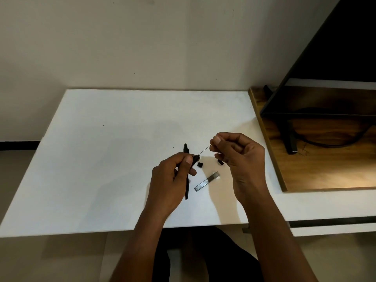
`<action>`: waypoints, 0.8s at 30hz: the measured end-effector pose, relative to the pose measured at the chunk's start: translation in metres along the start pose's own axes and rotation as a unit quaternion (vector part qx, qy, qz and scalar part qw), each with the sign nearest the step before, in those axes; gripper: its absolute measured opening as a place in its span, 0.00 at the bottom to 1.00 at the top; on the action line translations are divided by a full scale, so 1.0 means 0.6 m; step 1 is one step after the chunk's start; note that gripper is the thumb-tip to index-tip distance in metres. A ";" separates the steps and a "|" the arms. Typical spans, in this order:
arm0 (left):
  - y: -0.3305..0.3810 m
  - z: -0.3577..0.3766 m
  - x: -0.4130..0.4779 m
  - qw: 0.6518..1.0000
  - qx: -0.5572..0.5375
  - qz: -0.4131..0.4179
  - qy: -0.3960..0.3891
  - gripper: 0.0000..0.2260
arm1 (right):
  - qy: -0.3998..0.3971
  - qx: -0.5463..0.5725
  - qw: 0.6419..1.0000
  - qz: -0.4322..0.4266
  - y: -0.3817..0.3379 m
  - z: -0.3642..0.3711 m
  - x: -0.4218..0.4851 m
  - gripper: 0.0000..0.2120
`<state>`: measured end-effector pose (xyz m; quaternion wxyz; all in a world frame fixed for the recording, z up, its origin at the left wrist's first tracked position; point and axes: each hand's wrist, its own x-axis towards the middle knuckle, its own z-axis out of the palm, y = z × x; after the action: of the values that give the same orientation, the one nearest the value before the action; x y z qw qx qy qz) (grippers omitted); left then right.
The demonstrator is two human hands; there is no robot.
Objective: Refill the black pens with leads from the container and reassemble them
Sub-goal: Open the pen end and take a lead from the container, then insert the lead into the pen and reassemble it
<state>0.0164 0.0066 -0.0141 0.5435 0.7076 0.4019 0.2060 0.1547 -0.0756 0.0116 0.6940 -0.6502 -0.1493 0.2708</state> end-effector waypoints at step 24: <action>0.008 -0.001 -0.002 1.000 -0.021 0.000 0.002 0.10 | 0.003 0.046 0.999 0.019 0.003 -0.005 0.002 0.06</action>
<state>0.0171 0.0056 -0.0094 0.5578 0.6953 0.3986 0.2157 0.1570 -0.0773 0.0093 0.7180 -0.6212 -0.1223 0.2892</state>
